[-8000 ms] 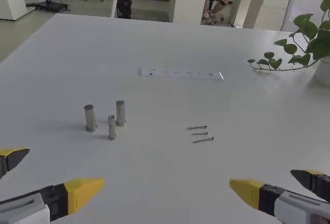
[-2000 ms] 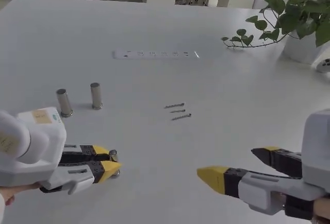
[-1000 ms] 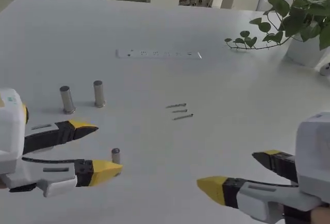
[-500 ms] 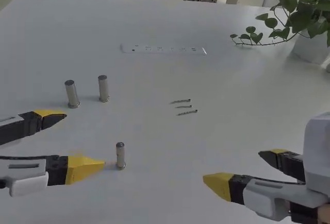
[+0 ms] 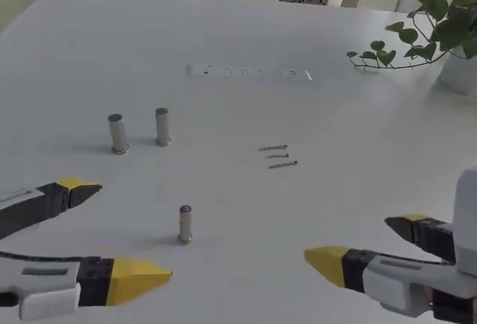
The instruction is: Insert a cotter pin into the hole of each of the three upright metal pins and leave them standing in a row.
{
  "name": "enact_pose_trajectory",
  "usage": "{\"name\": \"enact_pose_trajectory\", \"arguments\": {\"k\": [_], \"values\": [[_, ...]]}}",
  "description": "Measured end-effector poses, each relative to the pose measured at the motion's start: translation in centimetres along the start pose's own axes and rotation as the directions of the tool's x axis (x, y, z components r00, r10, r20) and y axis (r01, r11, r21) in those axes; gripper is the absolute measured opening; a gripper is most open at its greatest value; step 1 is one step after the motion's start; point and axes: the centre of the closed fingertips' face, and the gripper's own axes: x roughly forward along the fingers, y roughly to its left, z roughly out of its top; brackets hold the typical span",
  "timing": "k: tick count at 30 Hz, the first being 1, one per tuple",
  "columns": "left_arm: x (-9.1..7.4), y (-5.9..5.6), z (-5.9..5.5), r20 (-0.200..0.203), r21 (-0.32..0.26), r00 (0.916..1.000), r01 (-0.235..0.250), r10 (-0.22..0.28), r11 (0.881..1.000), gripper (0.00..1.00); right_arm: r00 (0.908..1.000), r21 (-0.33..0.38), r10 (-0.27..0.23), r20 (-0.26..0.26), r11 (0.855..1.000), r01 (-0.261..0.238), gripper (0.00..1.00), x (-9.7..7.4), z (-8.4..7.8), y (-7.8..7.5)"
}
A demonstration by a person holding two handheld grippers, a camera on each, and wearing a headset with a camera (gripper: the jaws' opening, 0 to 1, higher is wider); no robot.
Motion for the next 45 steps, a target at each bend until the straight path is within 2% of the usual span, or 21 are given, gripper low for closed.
{"name": "enact_pose_trajectory", "arguments": {"k": [3, 7, 14, 21, 26, 28, 31, 34, 39, 42, 43, 44, 45], "values": [[0.2, -1.0, -0.5, -0.015, 0.002, 0.9999, 0.006, -0.006, 1.000, 0.99, 1.0000, -0.005, 0.001, 0.001, 1.000, -0.001, 0.72, 0.0, 0.2, -0.2], [0.0, -1.4, -0.7, -0.017, -0.002, 0.9998, -0.010, 0.010, 1.000, 0.99, 1.0000, -0.015, 0.005, 0.005, 1.000, -0.005, 0.72, 0.1, 0.6, -0.3], [-0.8, -0.9, -0.3, 0.020, -0.025, 0.9974, -0.069, 0.069, 0.997, 0.99, 0.9998, -0.052, 0.020, 0.007, 0.998, -0.020, 0.71, 0.4, 1.4, -0.5], [-1.5, -1.0, -0.8, 0.023, -0.038, 0.9937, -0.109, 0.110, 0.993, 0.99, 0.9996, -0.125, 0.025, -0.008, 0.992, -0.026, 0.69, 0.9, 2.3, -1.0], [-2.1, -0.8, -0.7, 0.030, -0.046, 0.9887, -0.146, 0.147, 0.988, 0.97, 0.9987, -0.195, 0.050, 0.014, 0.980, -0.046, 0.60, 1.4, 3.7, -1.1], [-2.4, -0.8, -0.3, 0.044, -0.041, 0.9858, -0.160, 0.162, 0.986, 0.97, 0.9978, -0.231, 0.065, 0.016, 0.971, -0.059, 0.55, 1.7, 4.3, -1.1], [-2.7, -0.8, 0.2, 0.053, -0.035, 0.9830, -0.174, 0.175, 0.984, 0.95, 0.9974, -0.320, 0.068, 0.026, 0.946, -0.056, 0.46, 1.9, 5.6, -1.3], [-2.9, -0.6, 0.3, 0.055, -0.033, 0.9799, -0.190, 0.192, 0.981, 0.94, 0.9973, -0.340, 0.070, 0.023, 0.939, -0.059, 0.47, 2.3, 6.4, -1.5], [-3.2, -0.4, 0.3, 0.061, -0.044, 0.9753, -0.210, 0.213, 0.977, 0.93, 0.9917, -0.365, 0.122, 0.040, 0.926, -0.099, 0.50, 3.0, 7.7, -1.2], [-3.3, -0.2, 0.3, 0.059, -0.046, 0.9720, -0.225, 0.228, 0.973, 0.93, 0.9905, -0.409, 0.136, 0.018, 0.905, -0.117, 0.46, 3.4, 8.1, -1.4], [-3.4, -0.3, 0.3, 0.059, -0.045, 0.9711, -0.229, 0.231, 0.972, 0.93, 0.9903, -0.434, 0.139, 0.008, 0.893, -0.121, 0.45, 3.6, 8.3, -1.5], [-3.5, -0.3, 0.3, 0.059, -0.043, 0.9706, -0.231, 0.233, 0.972, 0.93, 0.9900, -0.471, 0.141, -0.009, 0.873, -0.128, 0.43, 3.9, 8.4, -1.7], [-3.5, -0.3, 0.4, 0.060, -0.042, 0.9704, -0.232, 0.234, 0.972, 0.93, 0.9902, -0.491, 0.139, -0.014, 0.862, -0.128, 0.42, 4.1, 8.6, -1.9]]}}
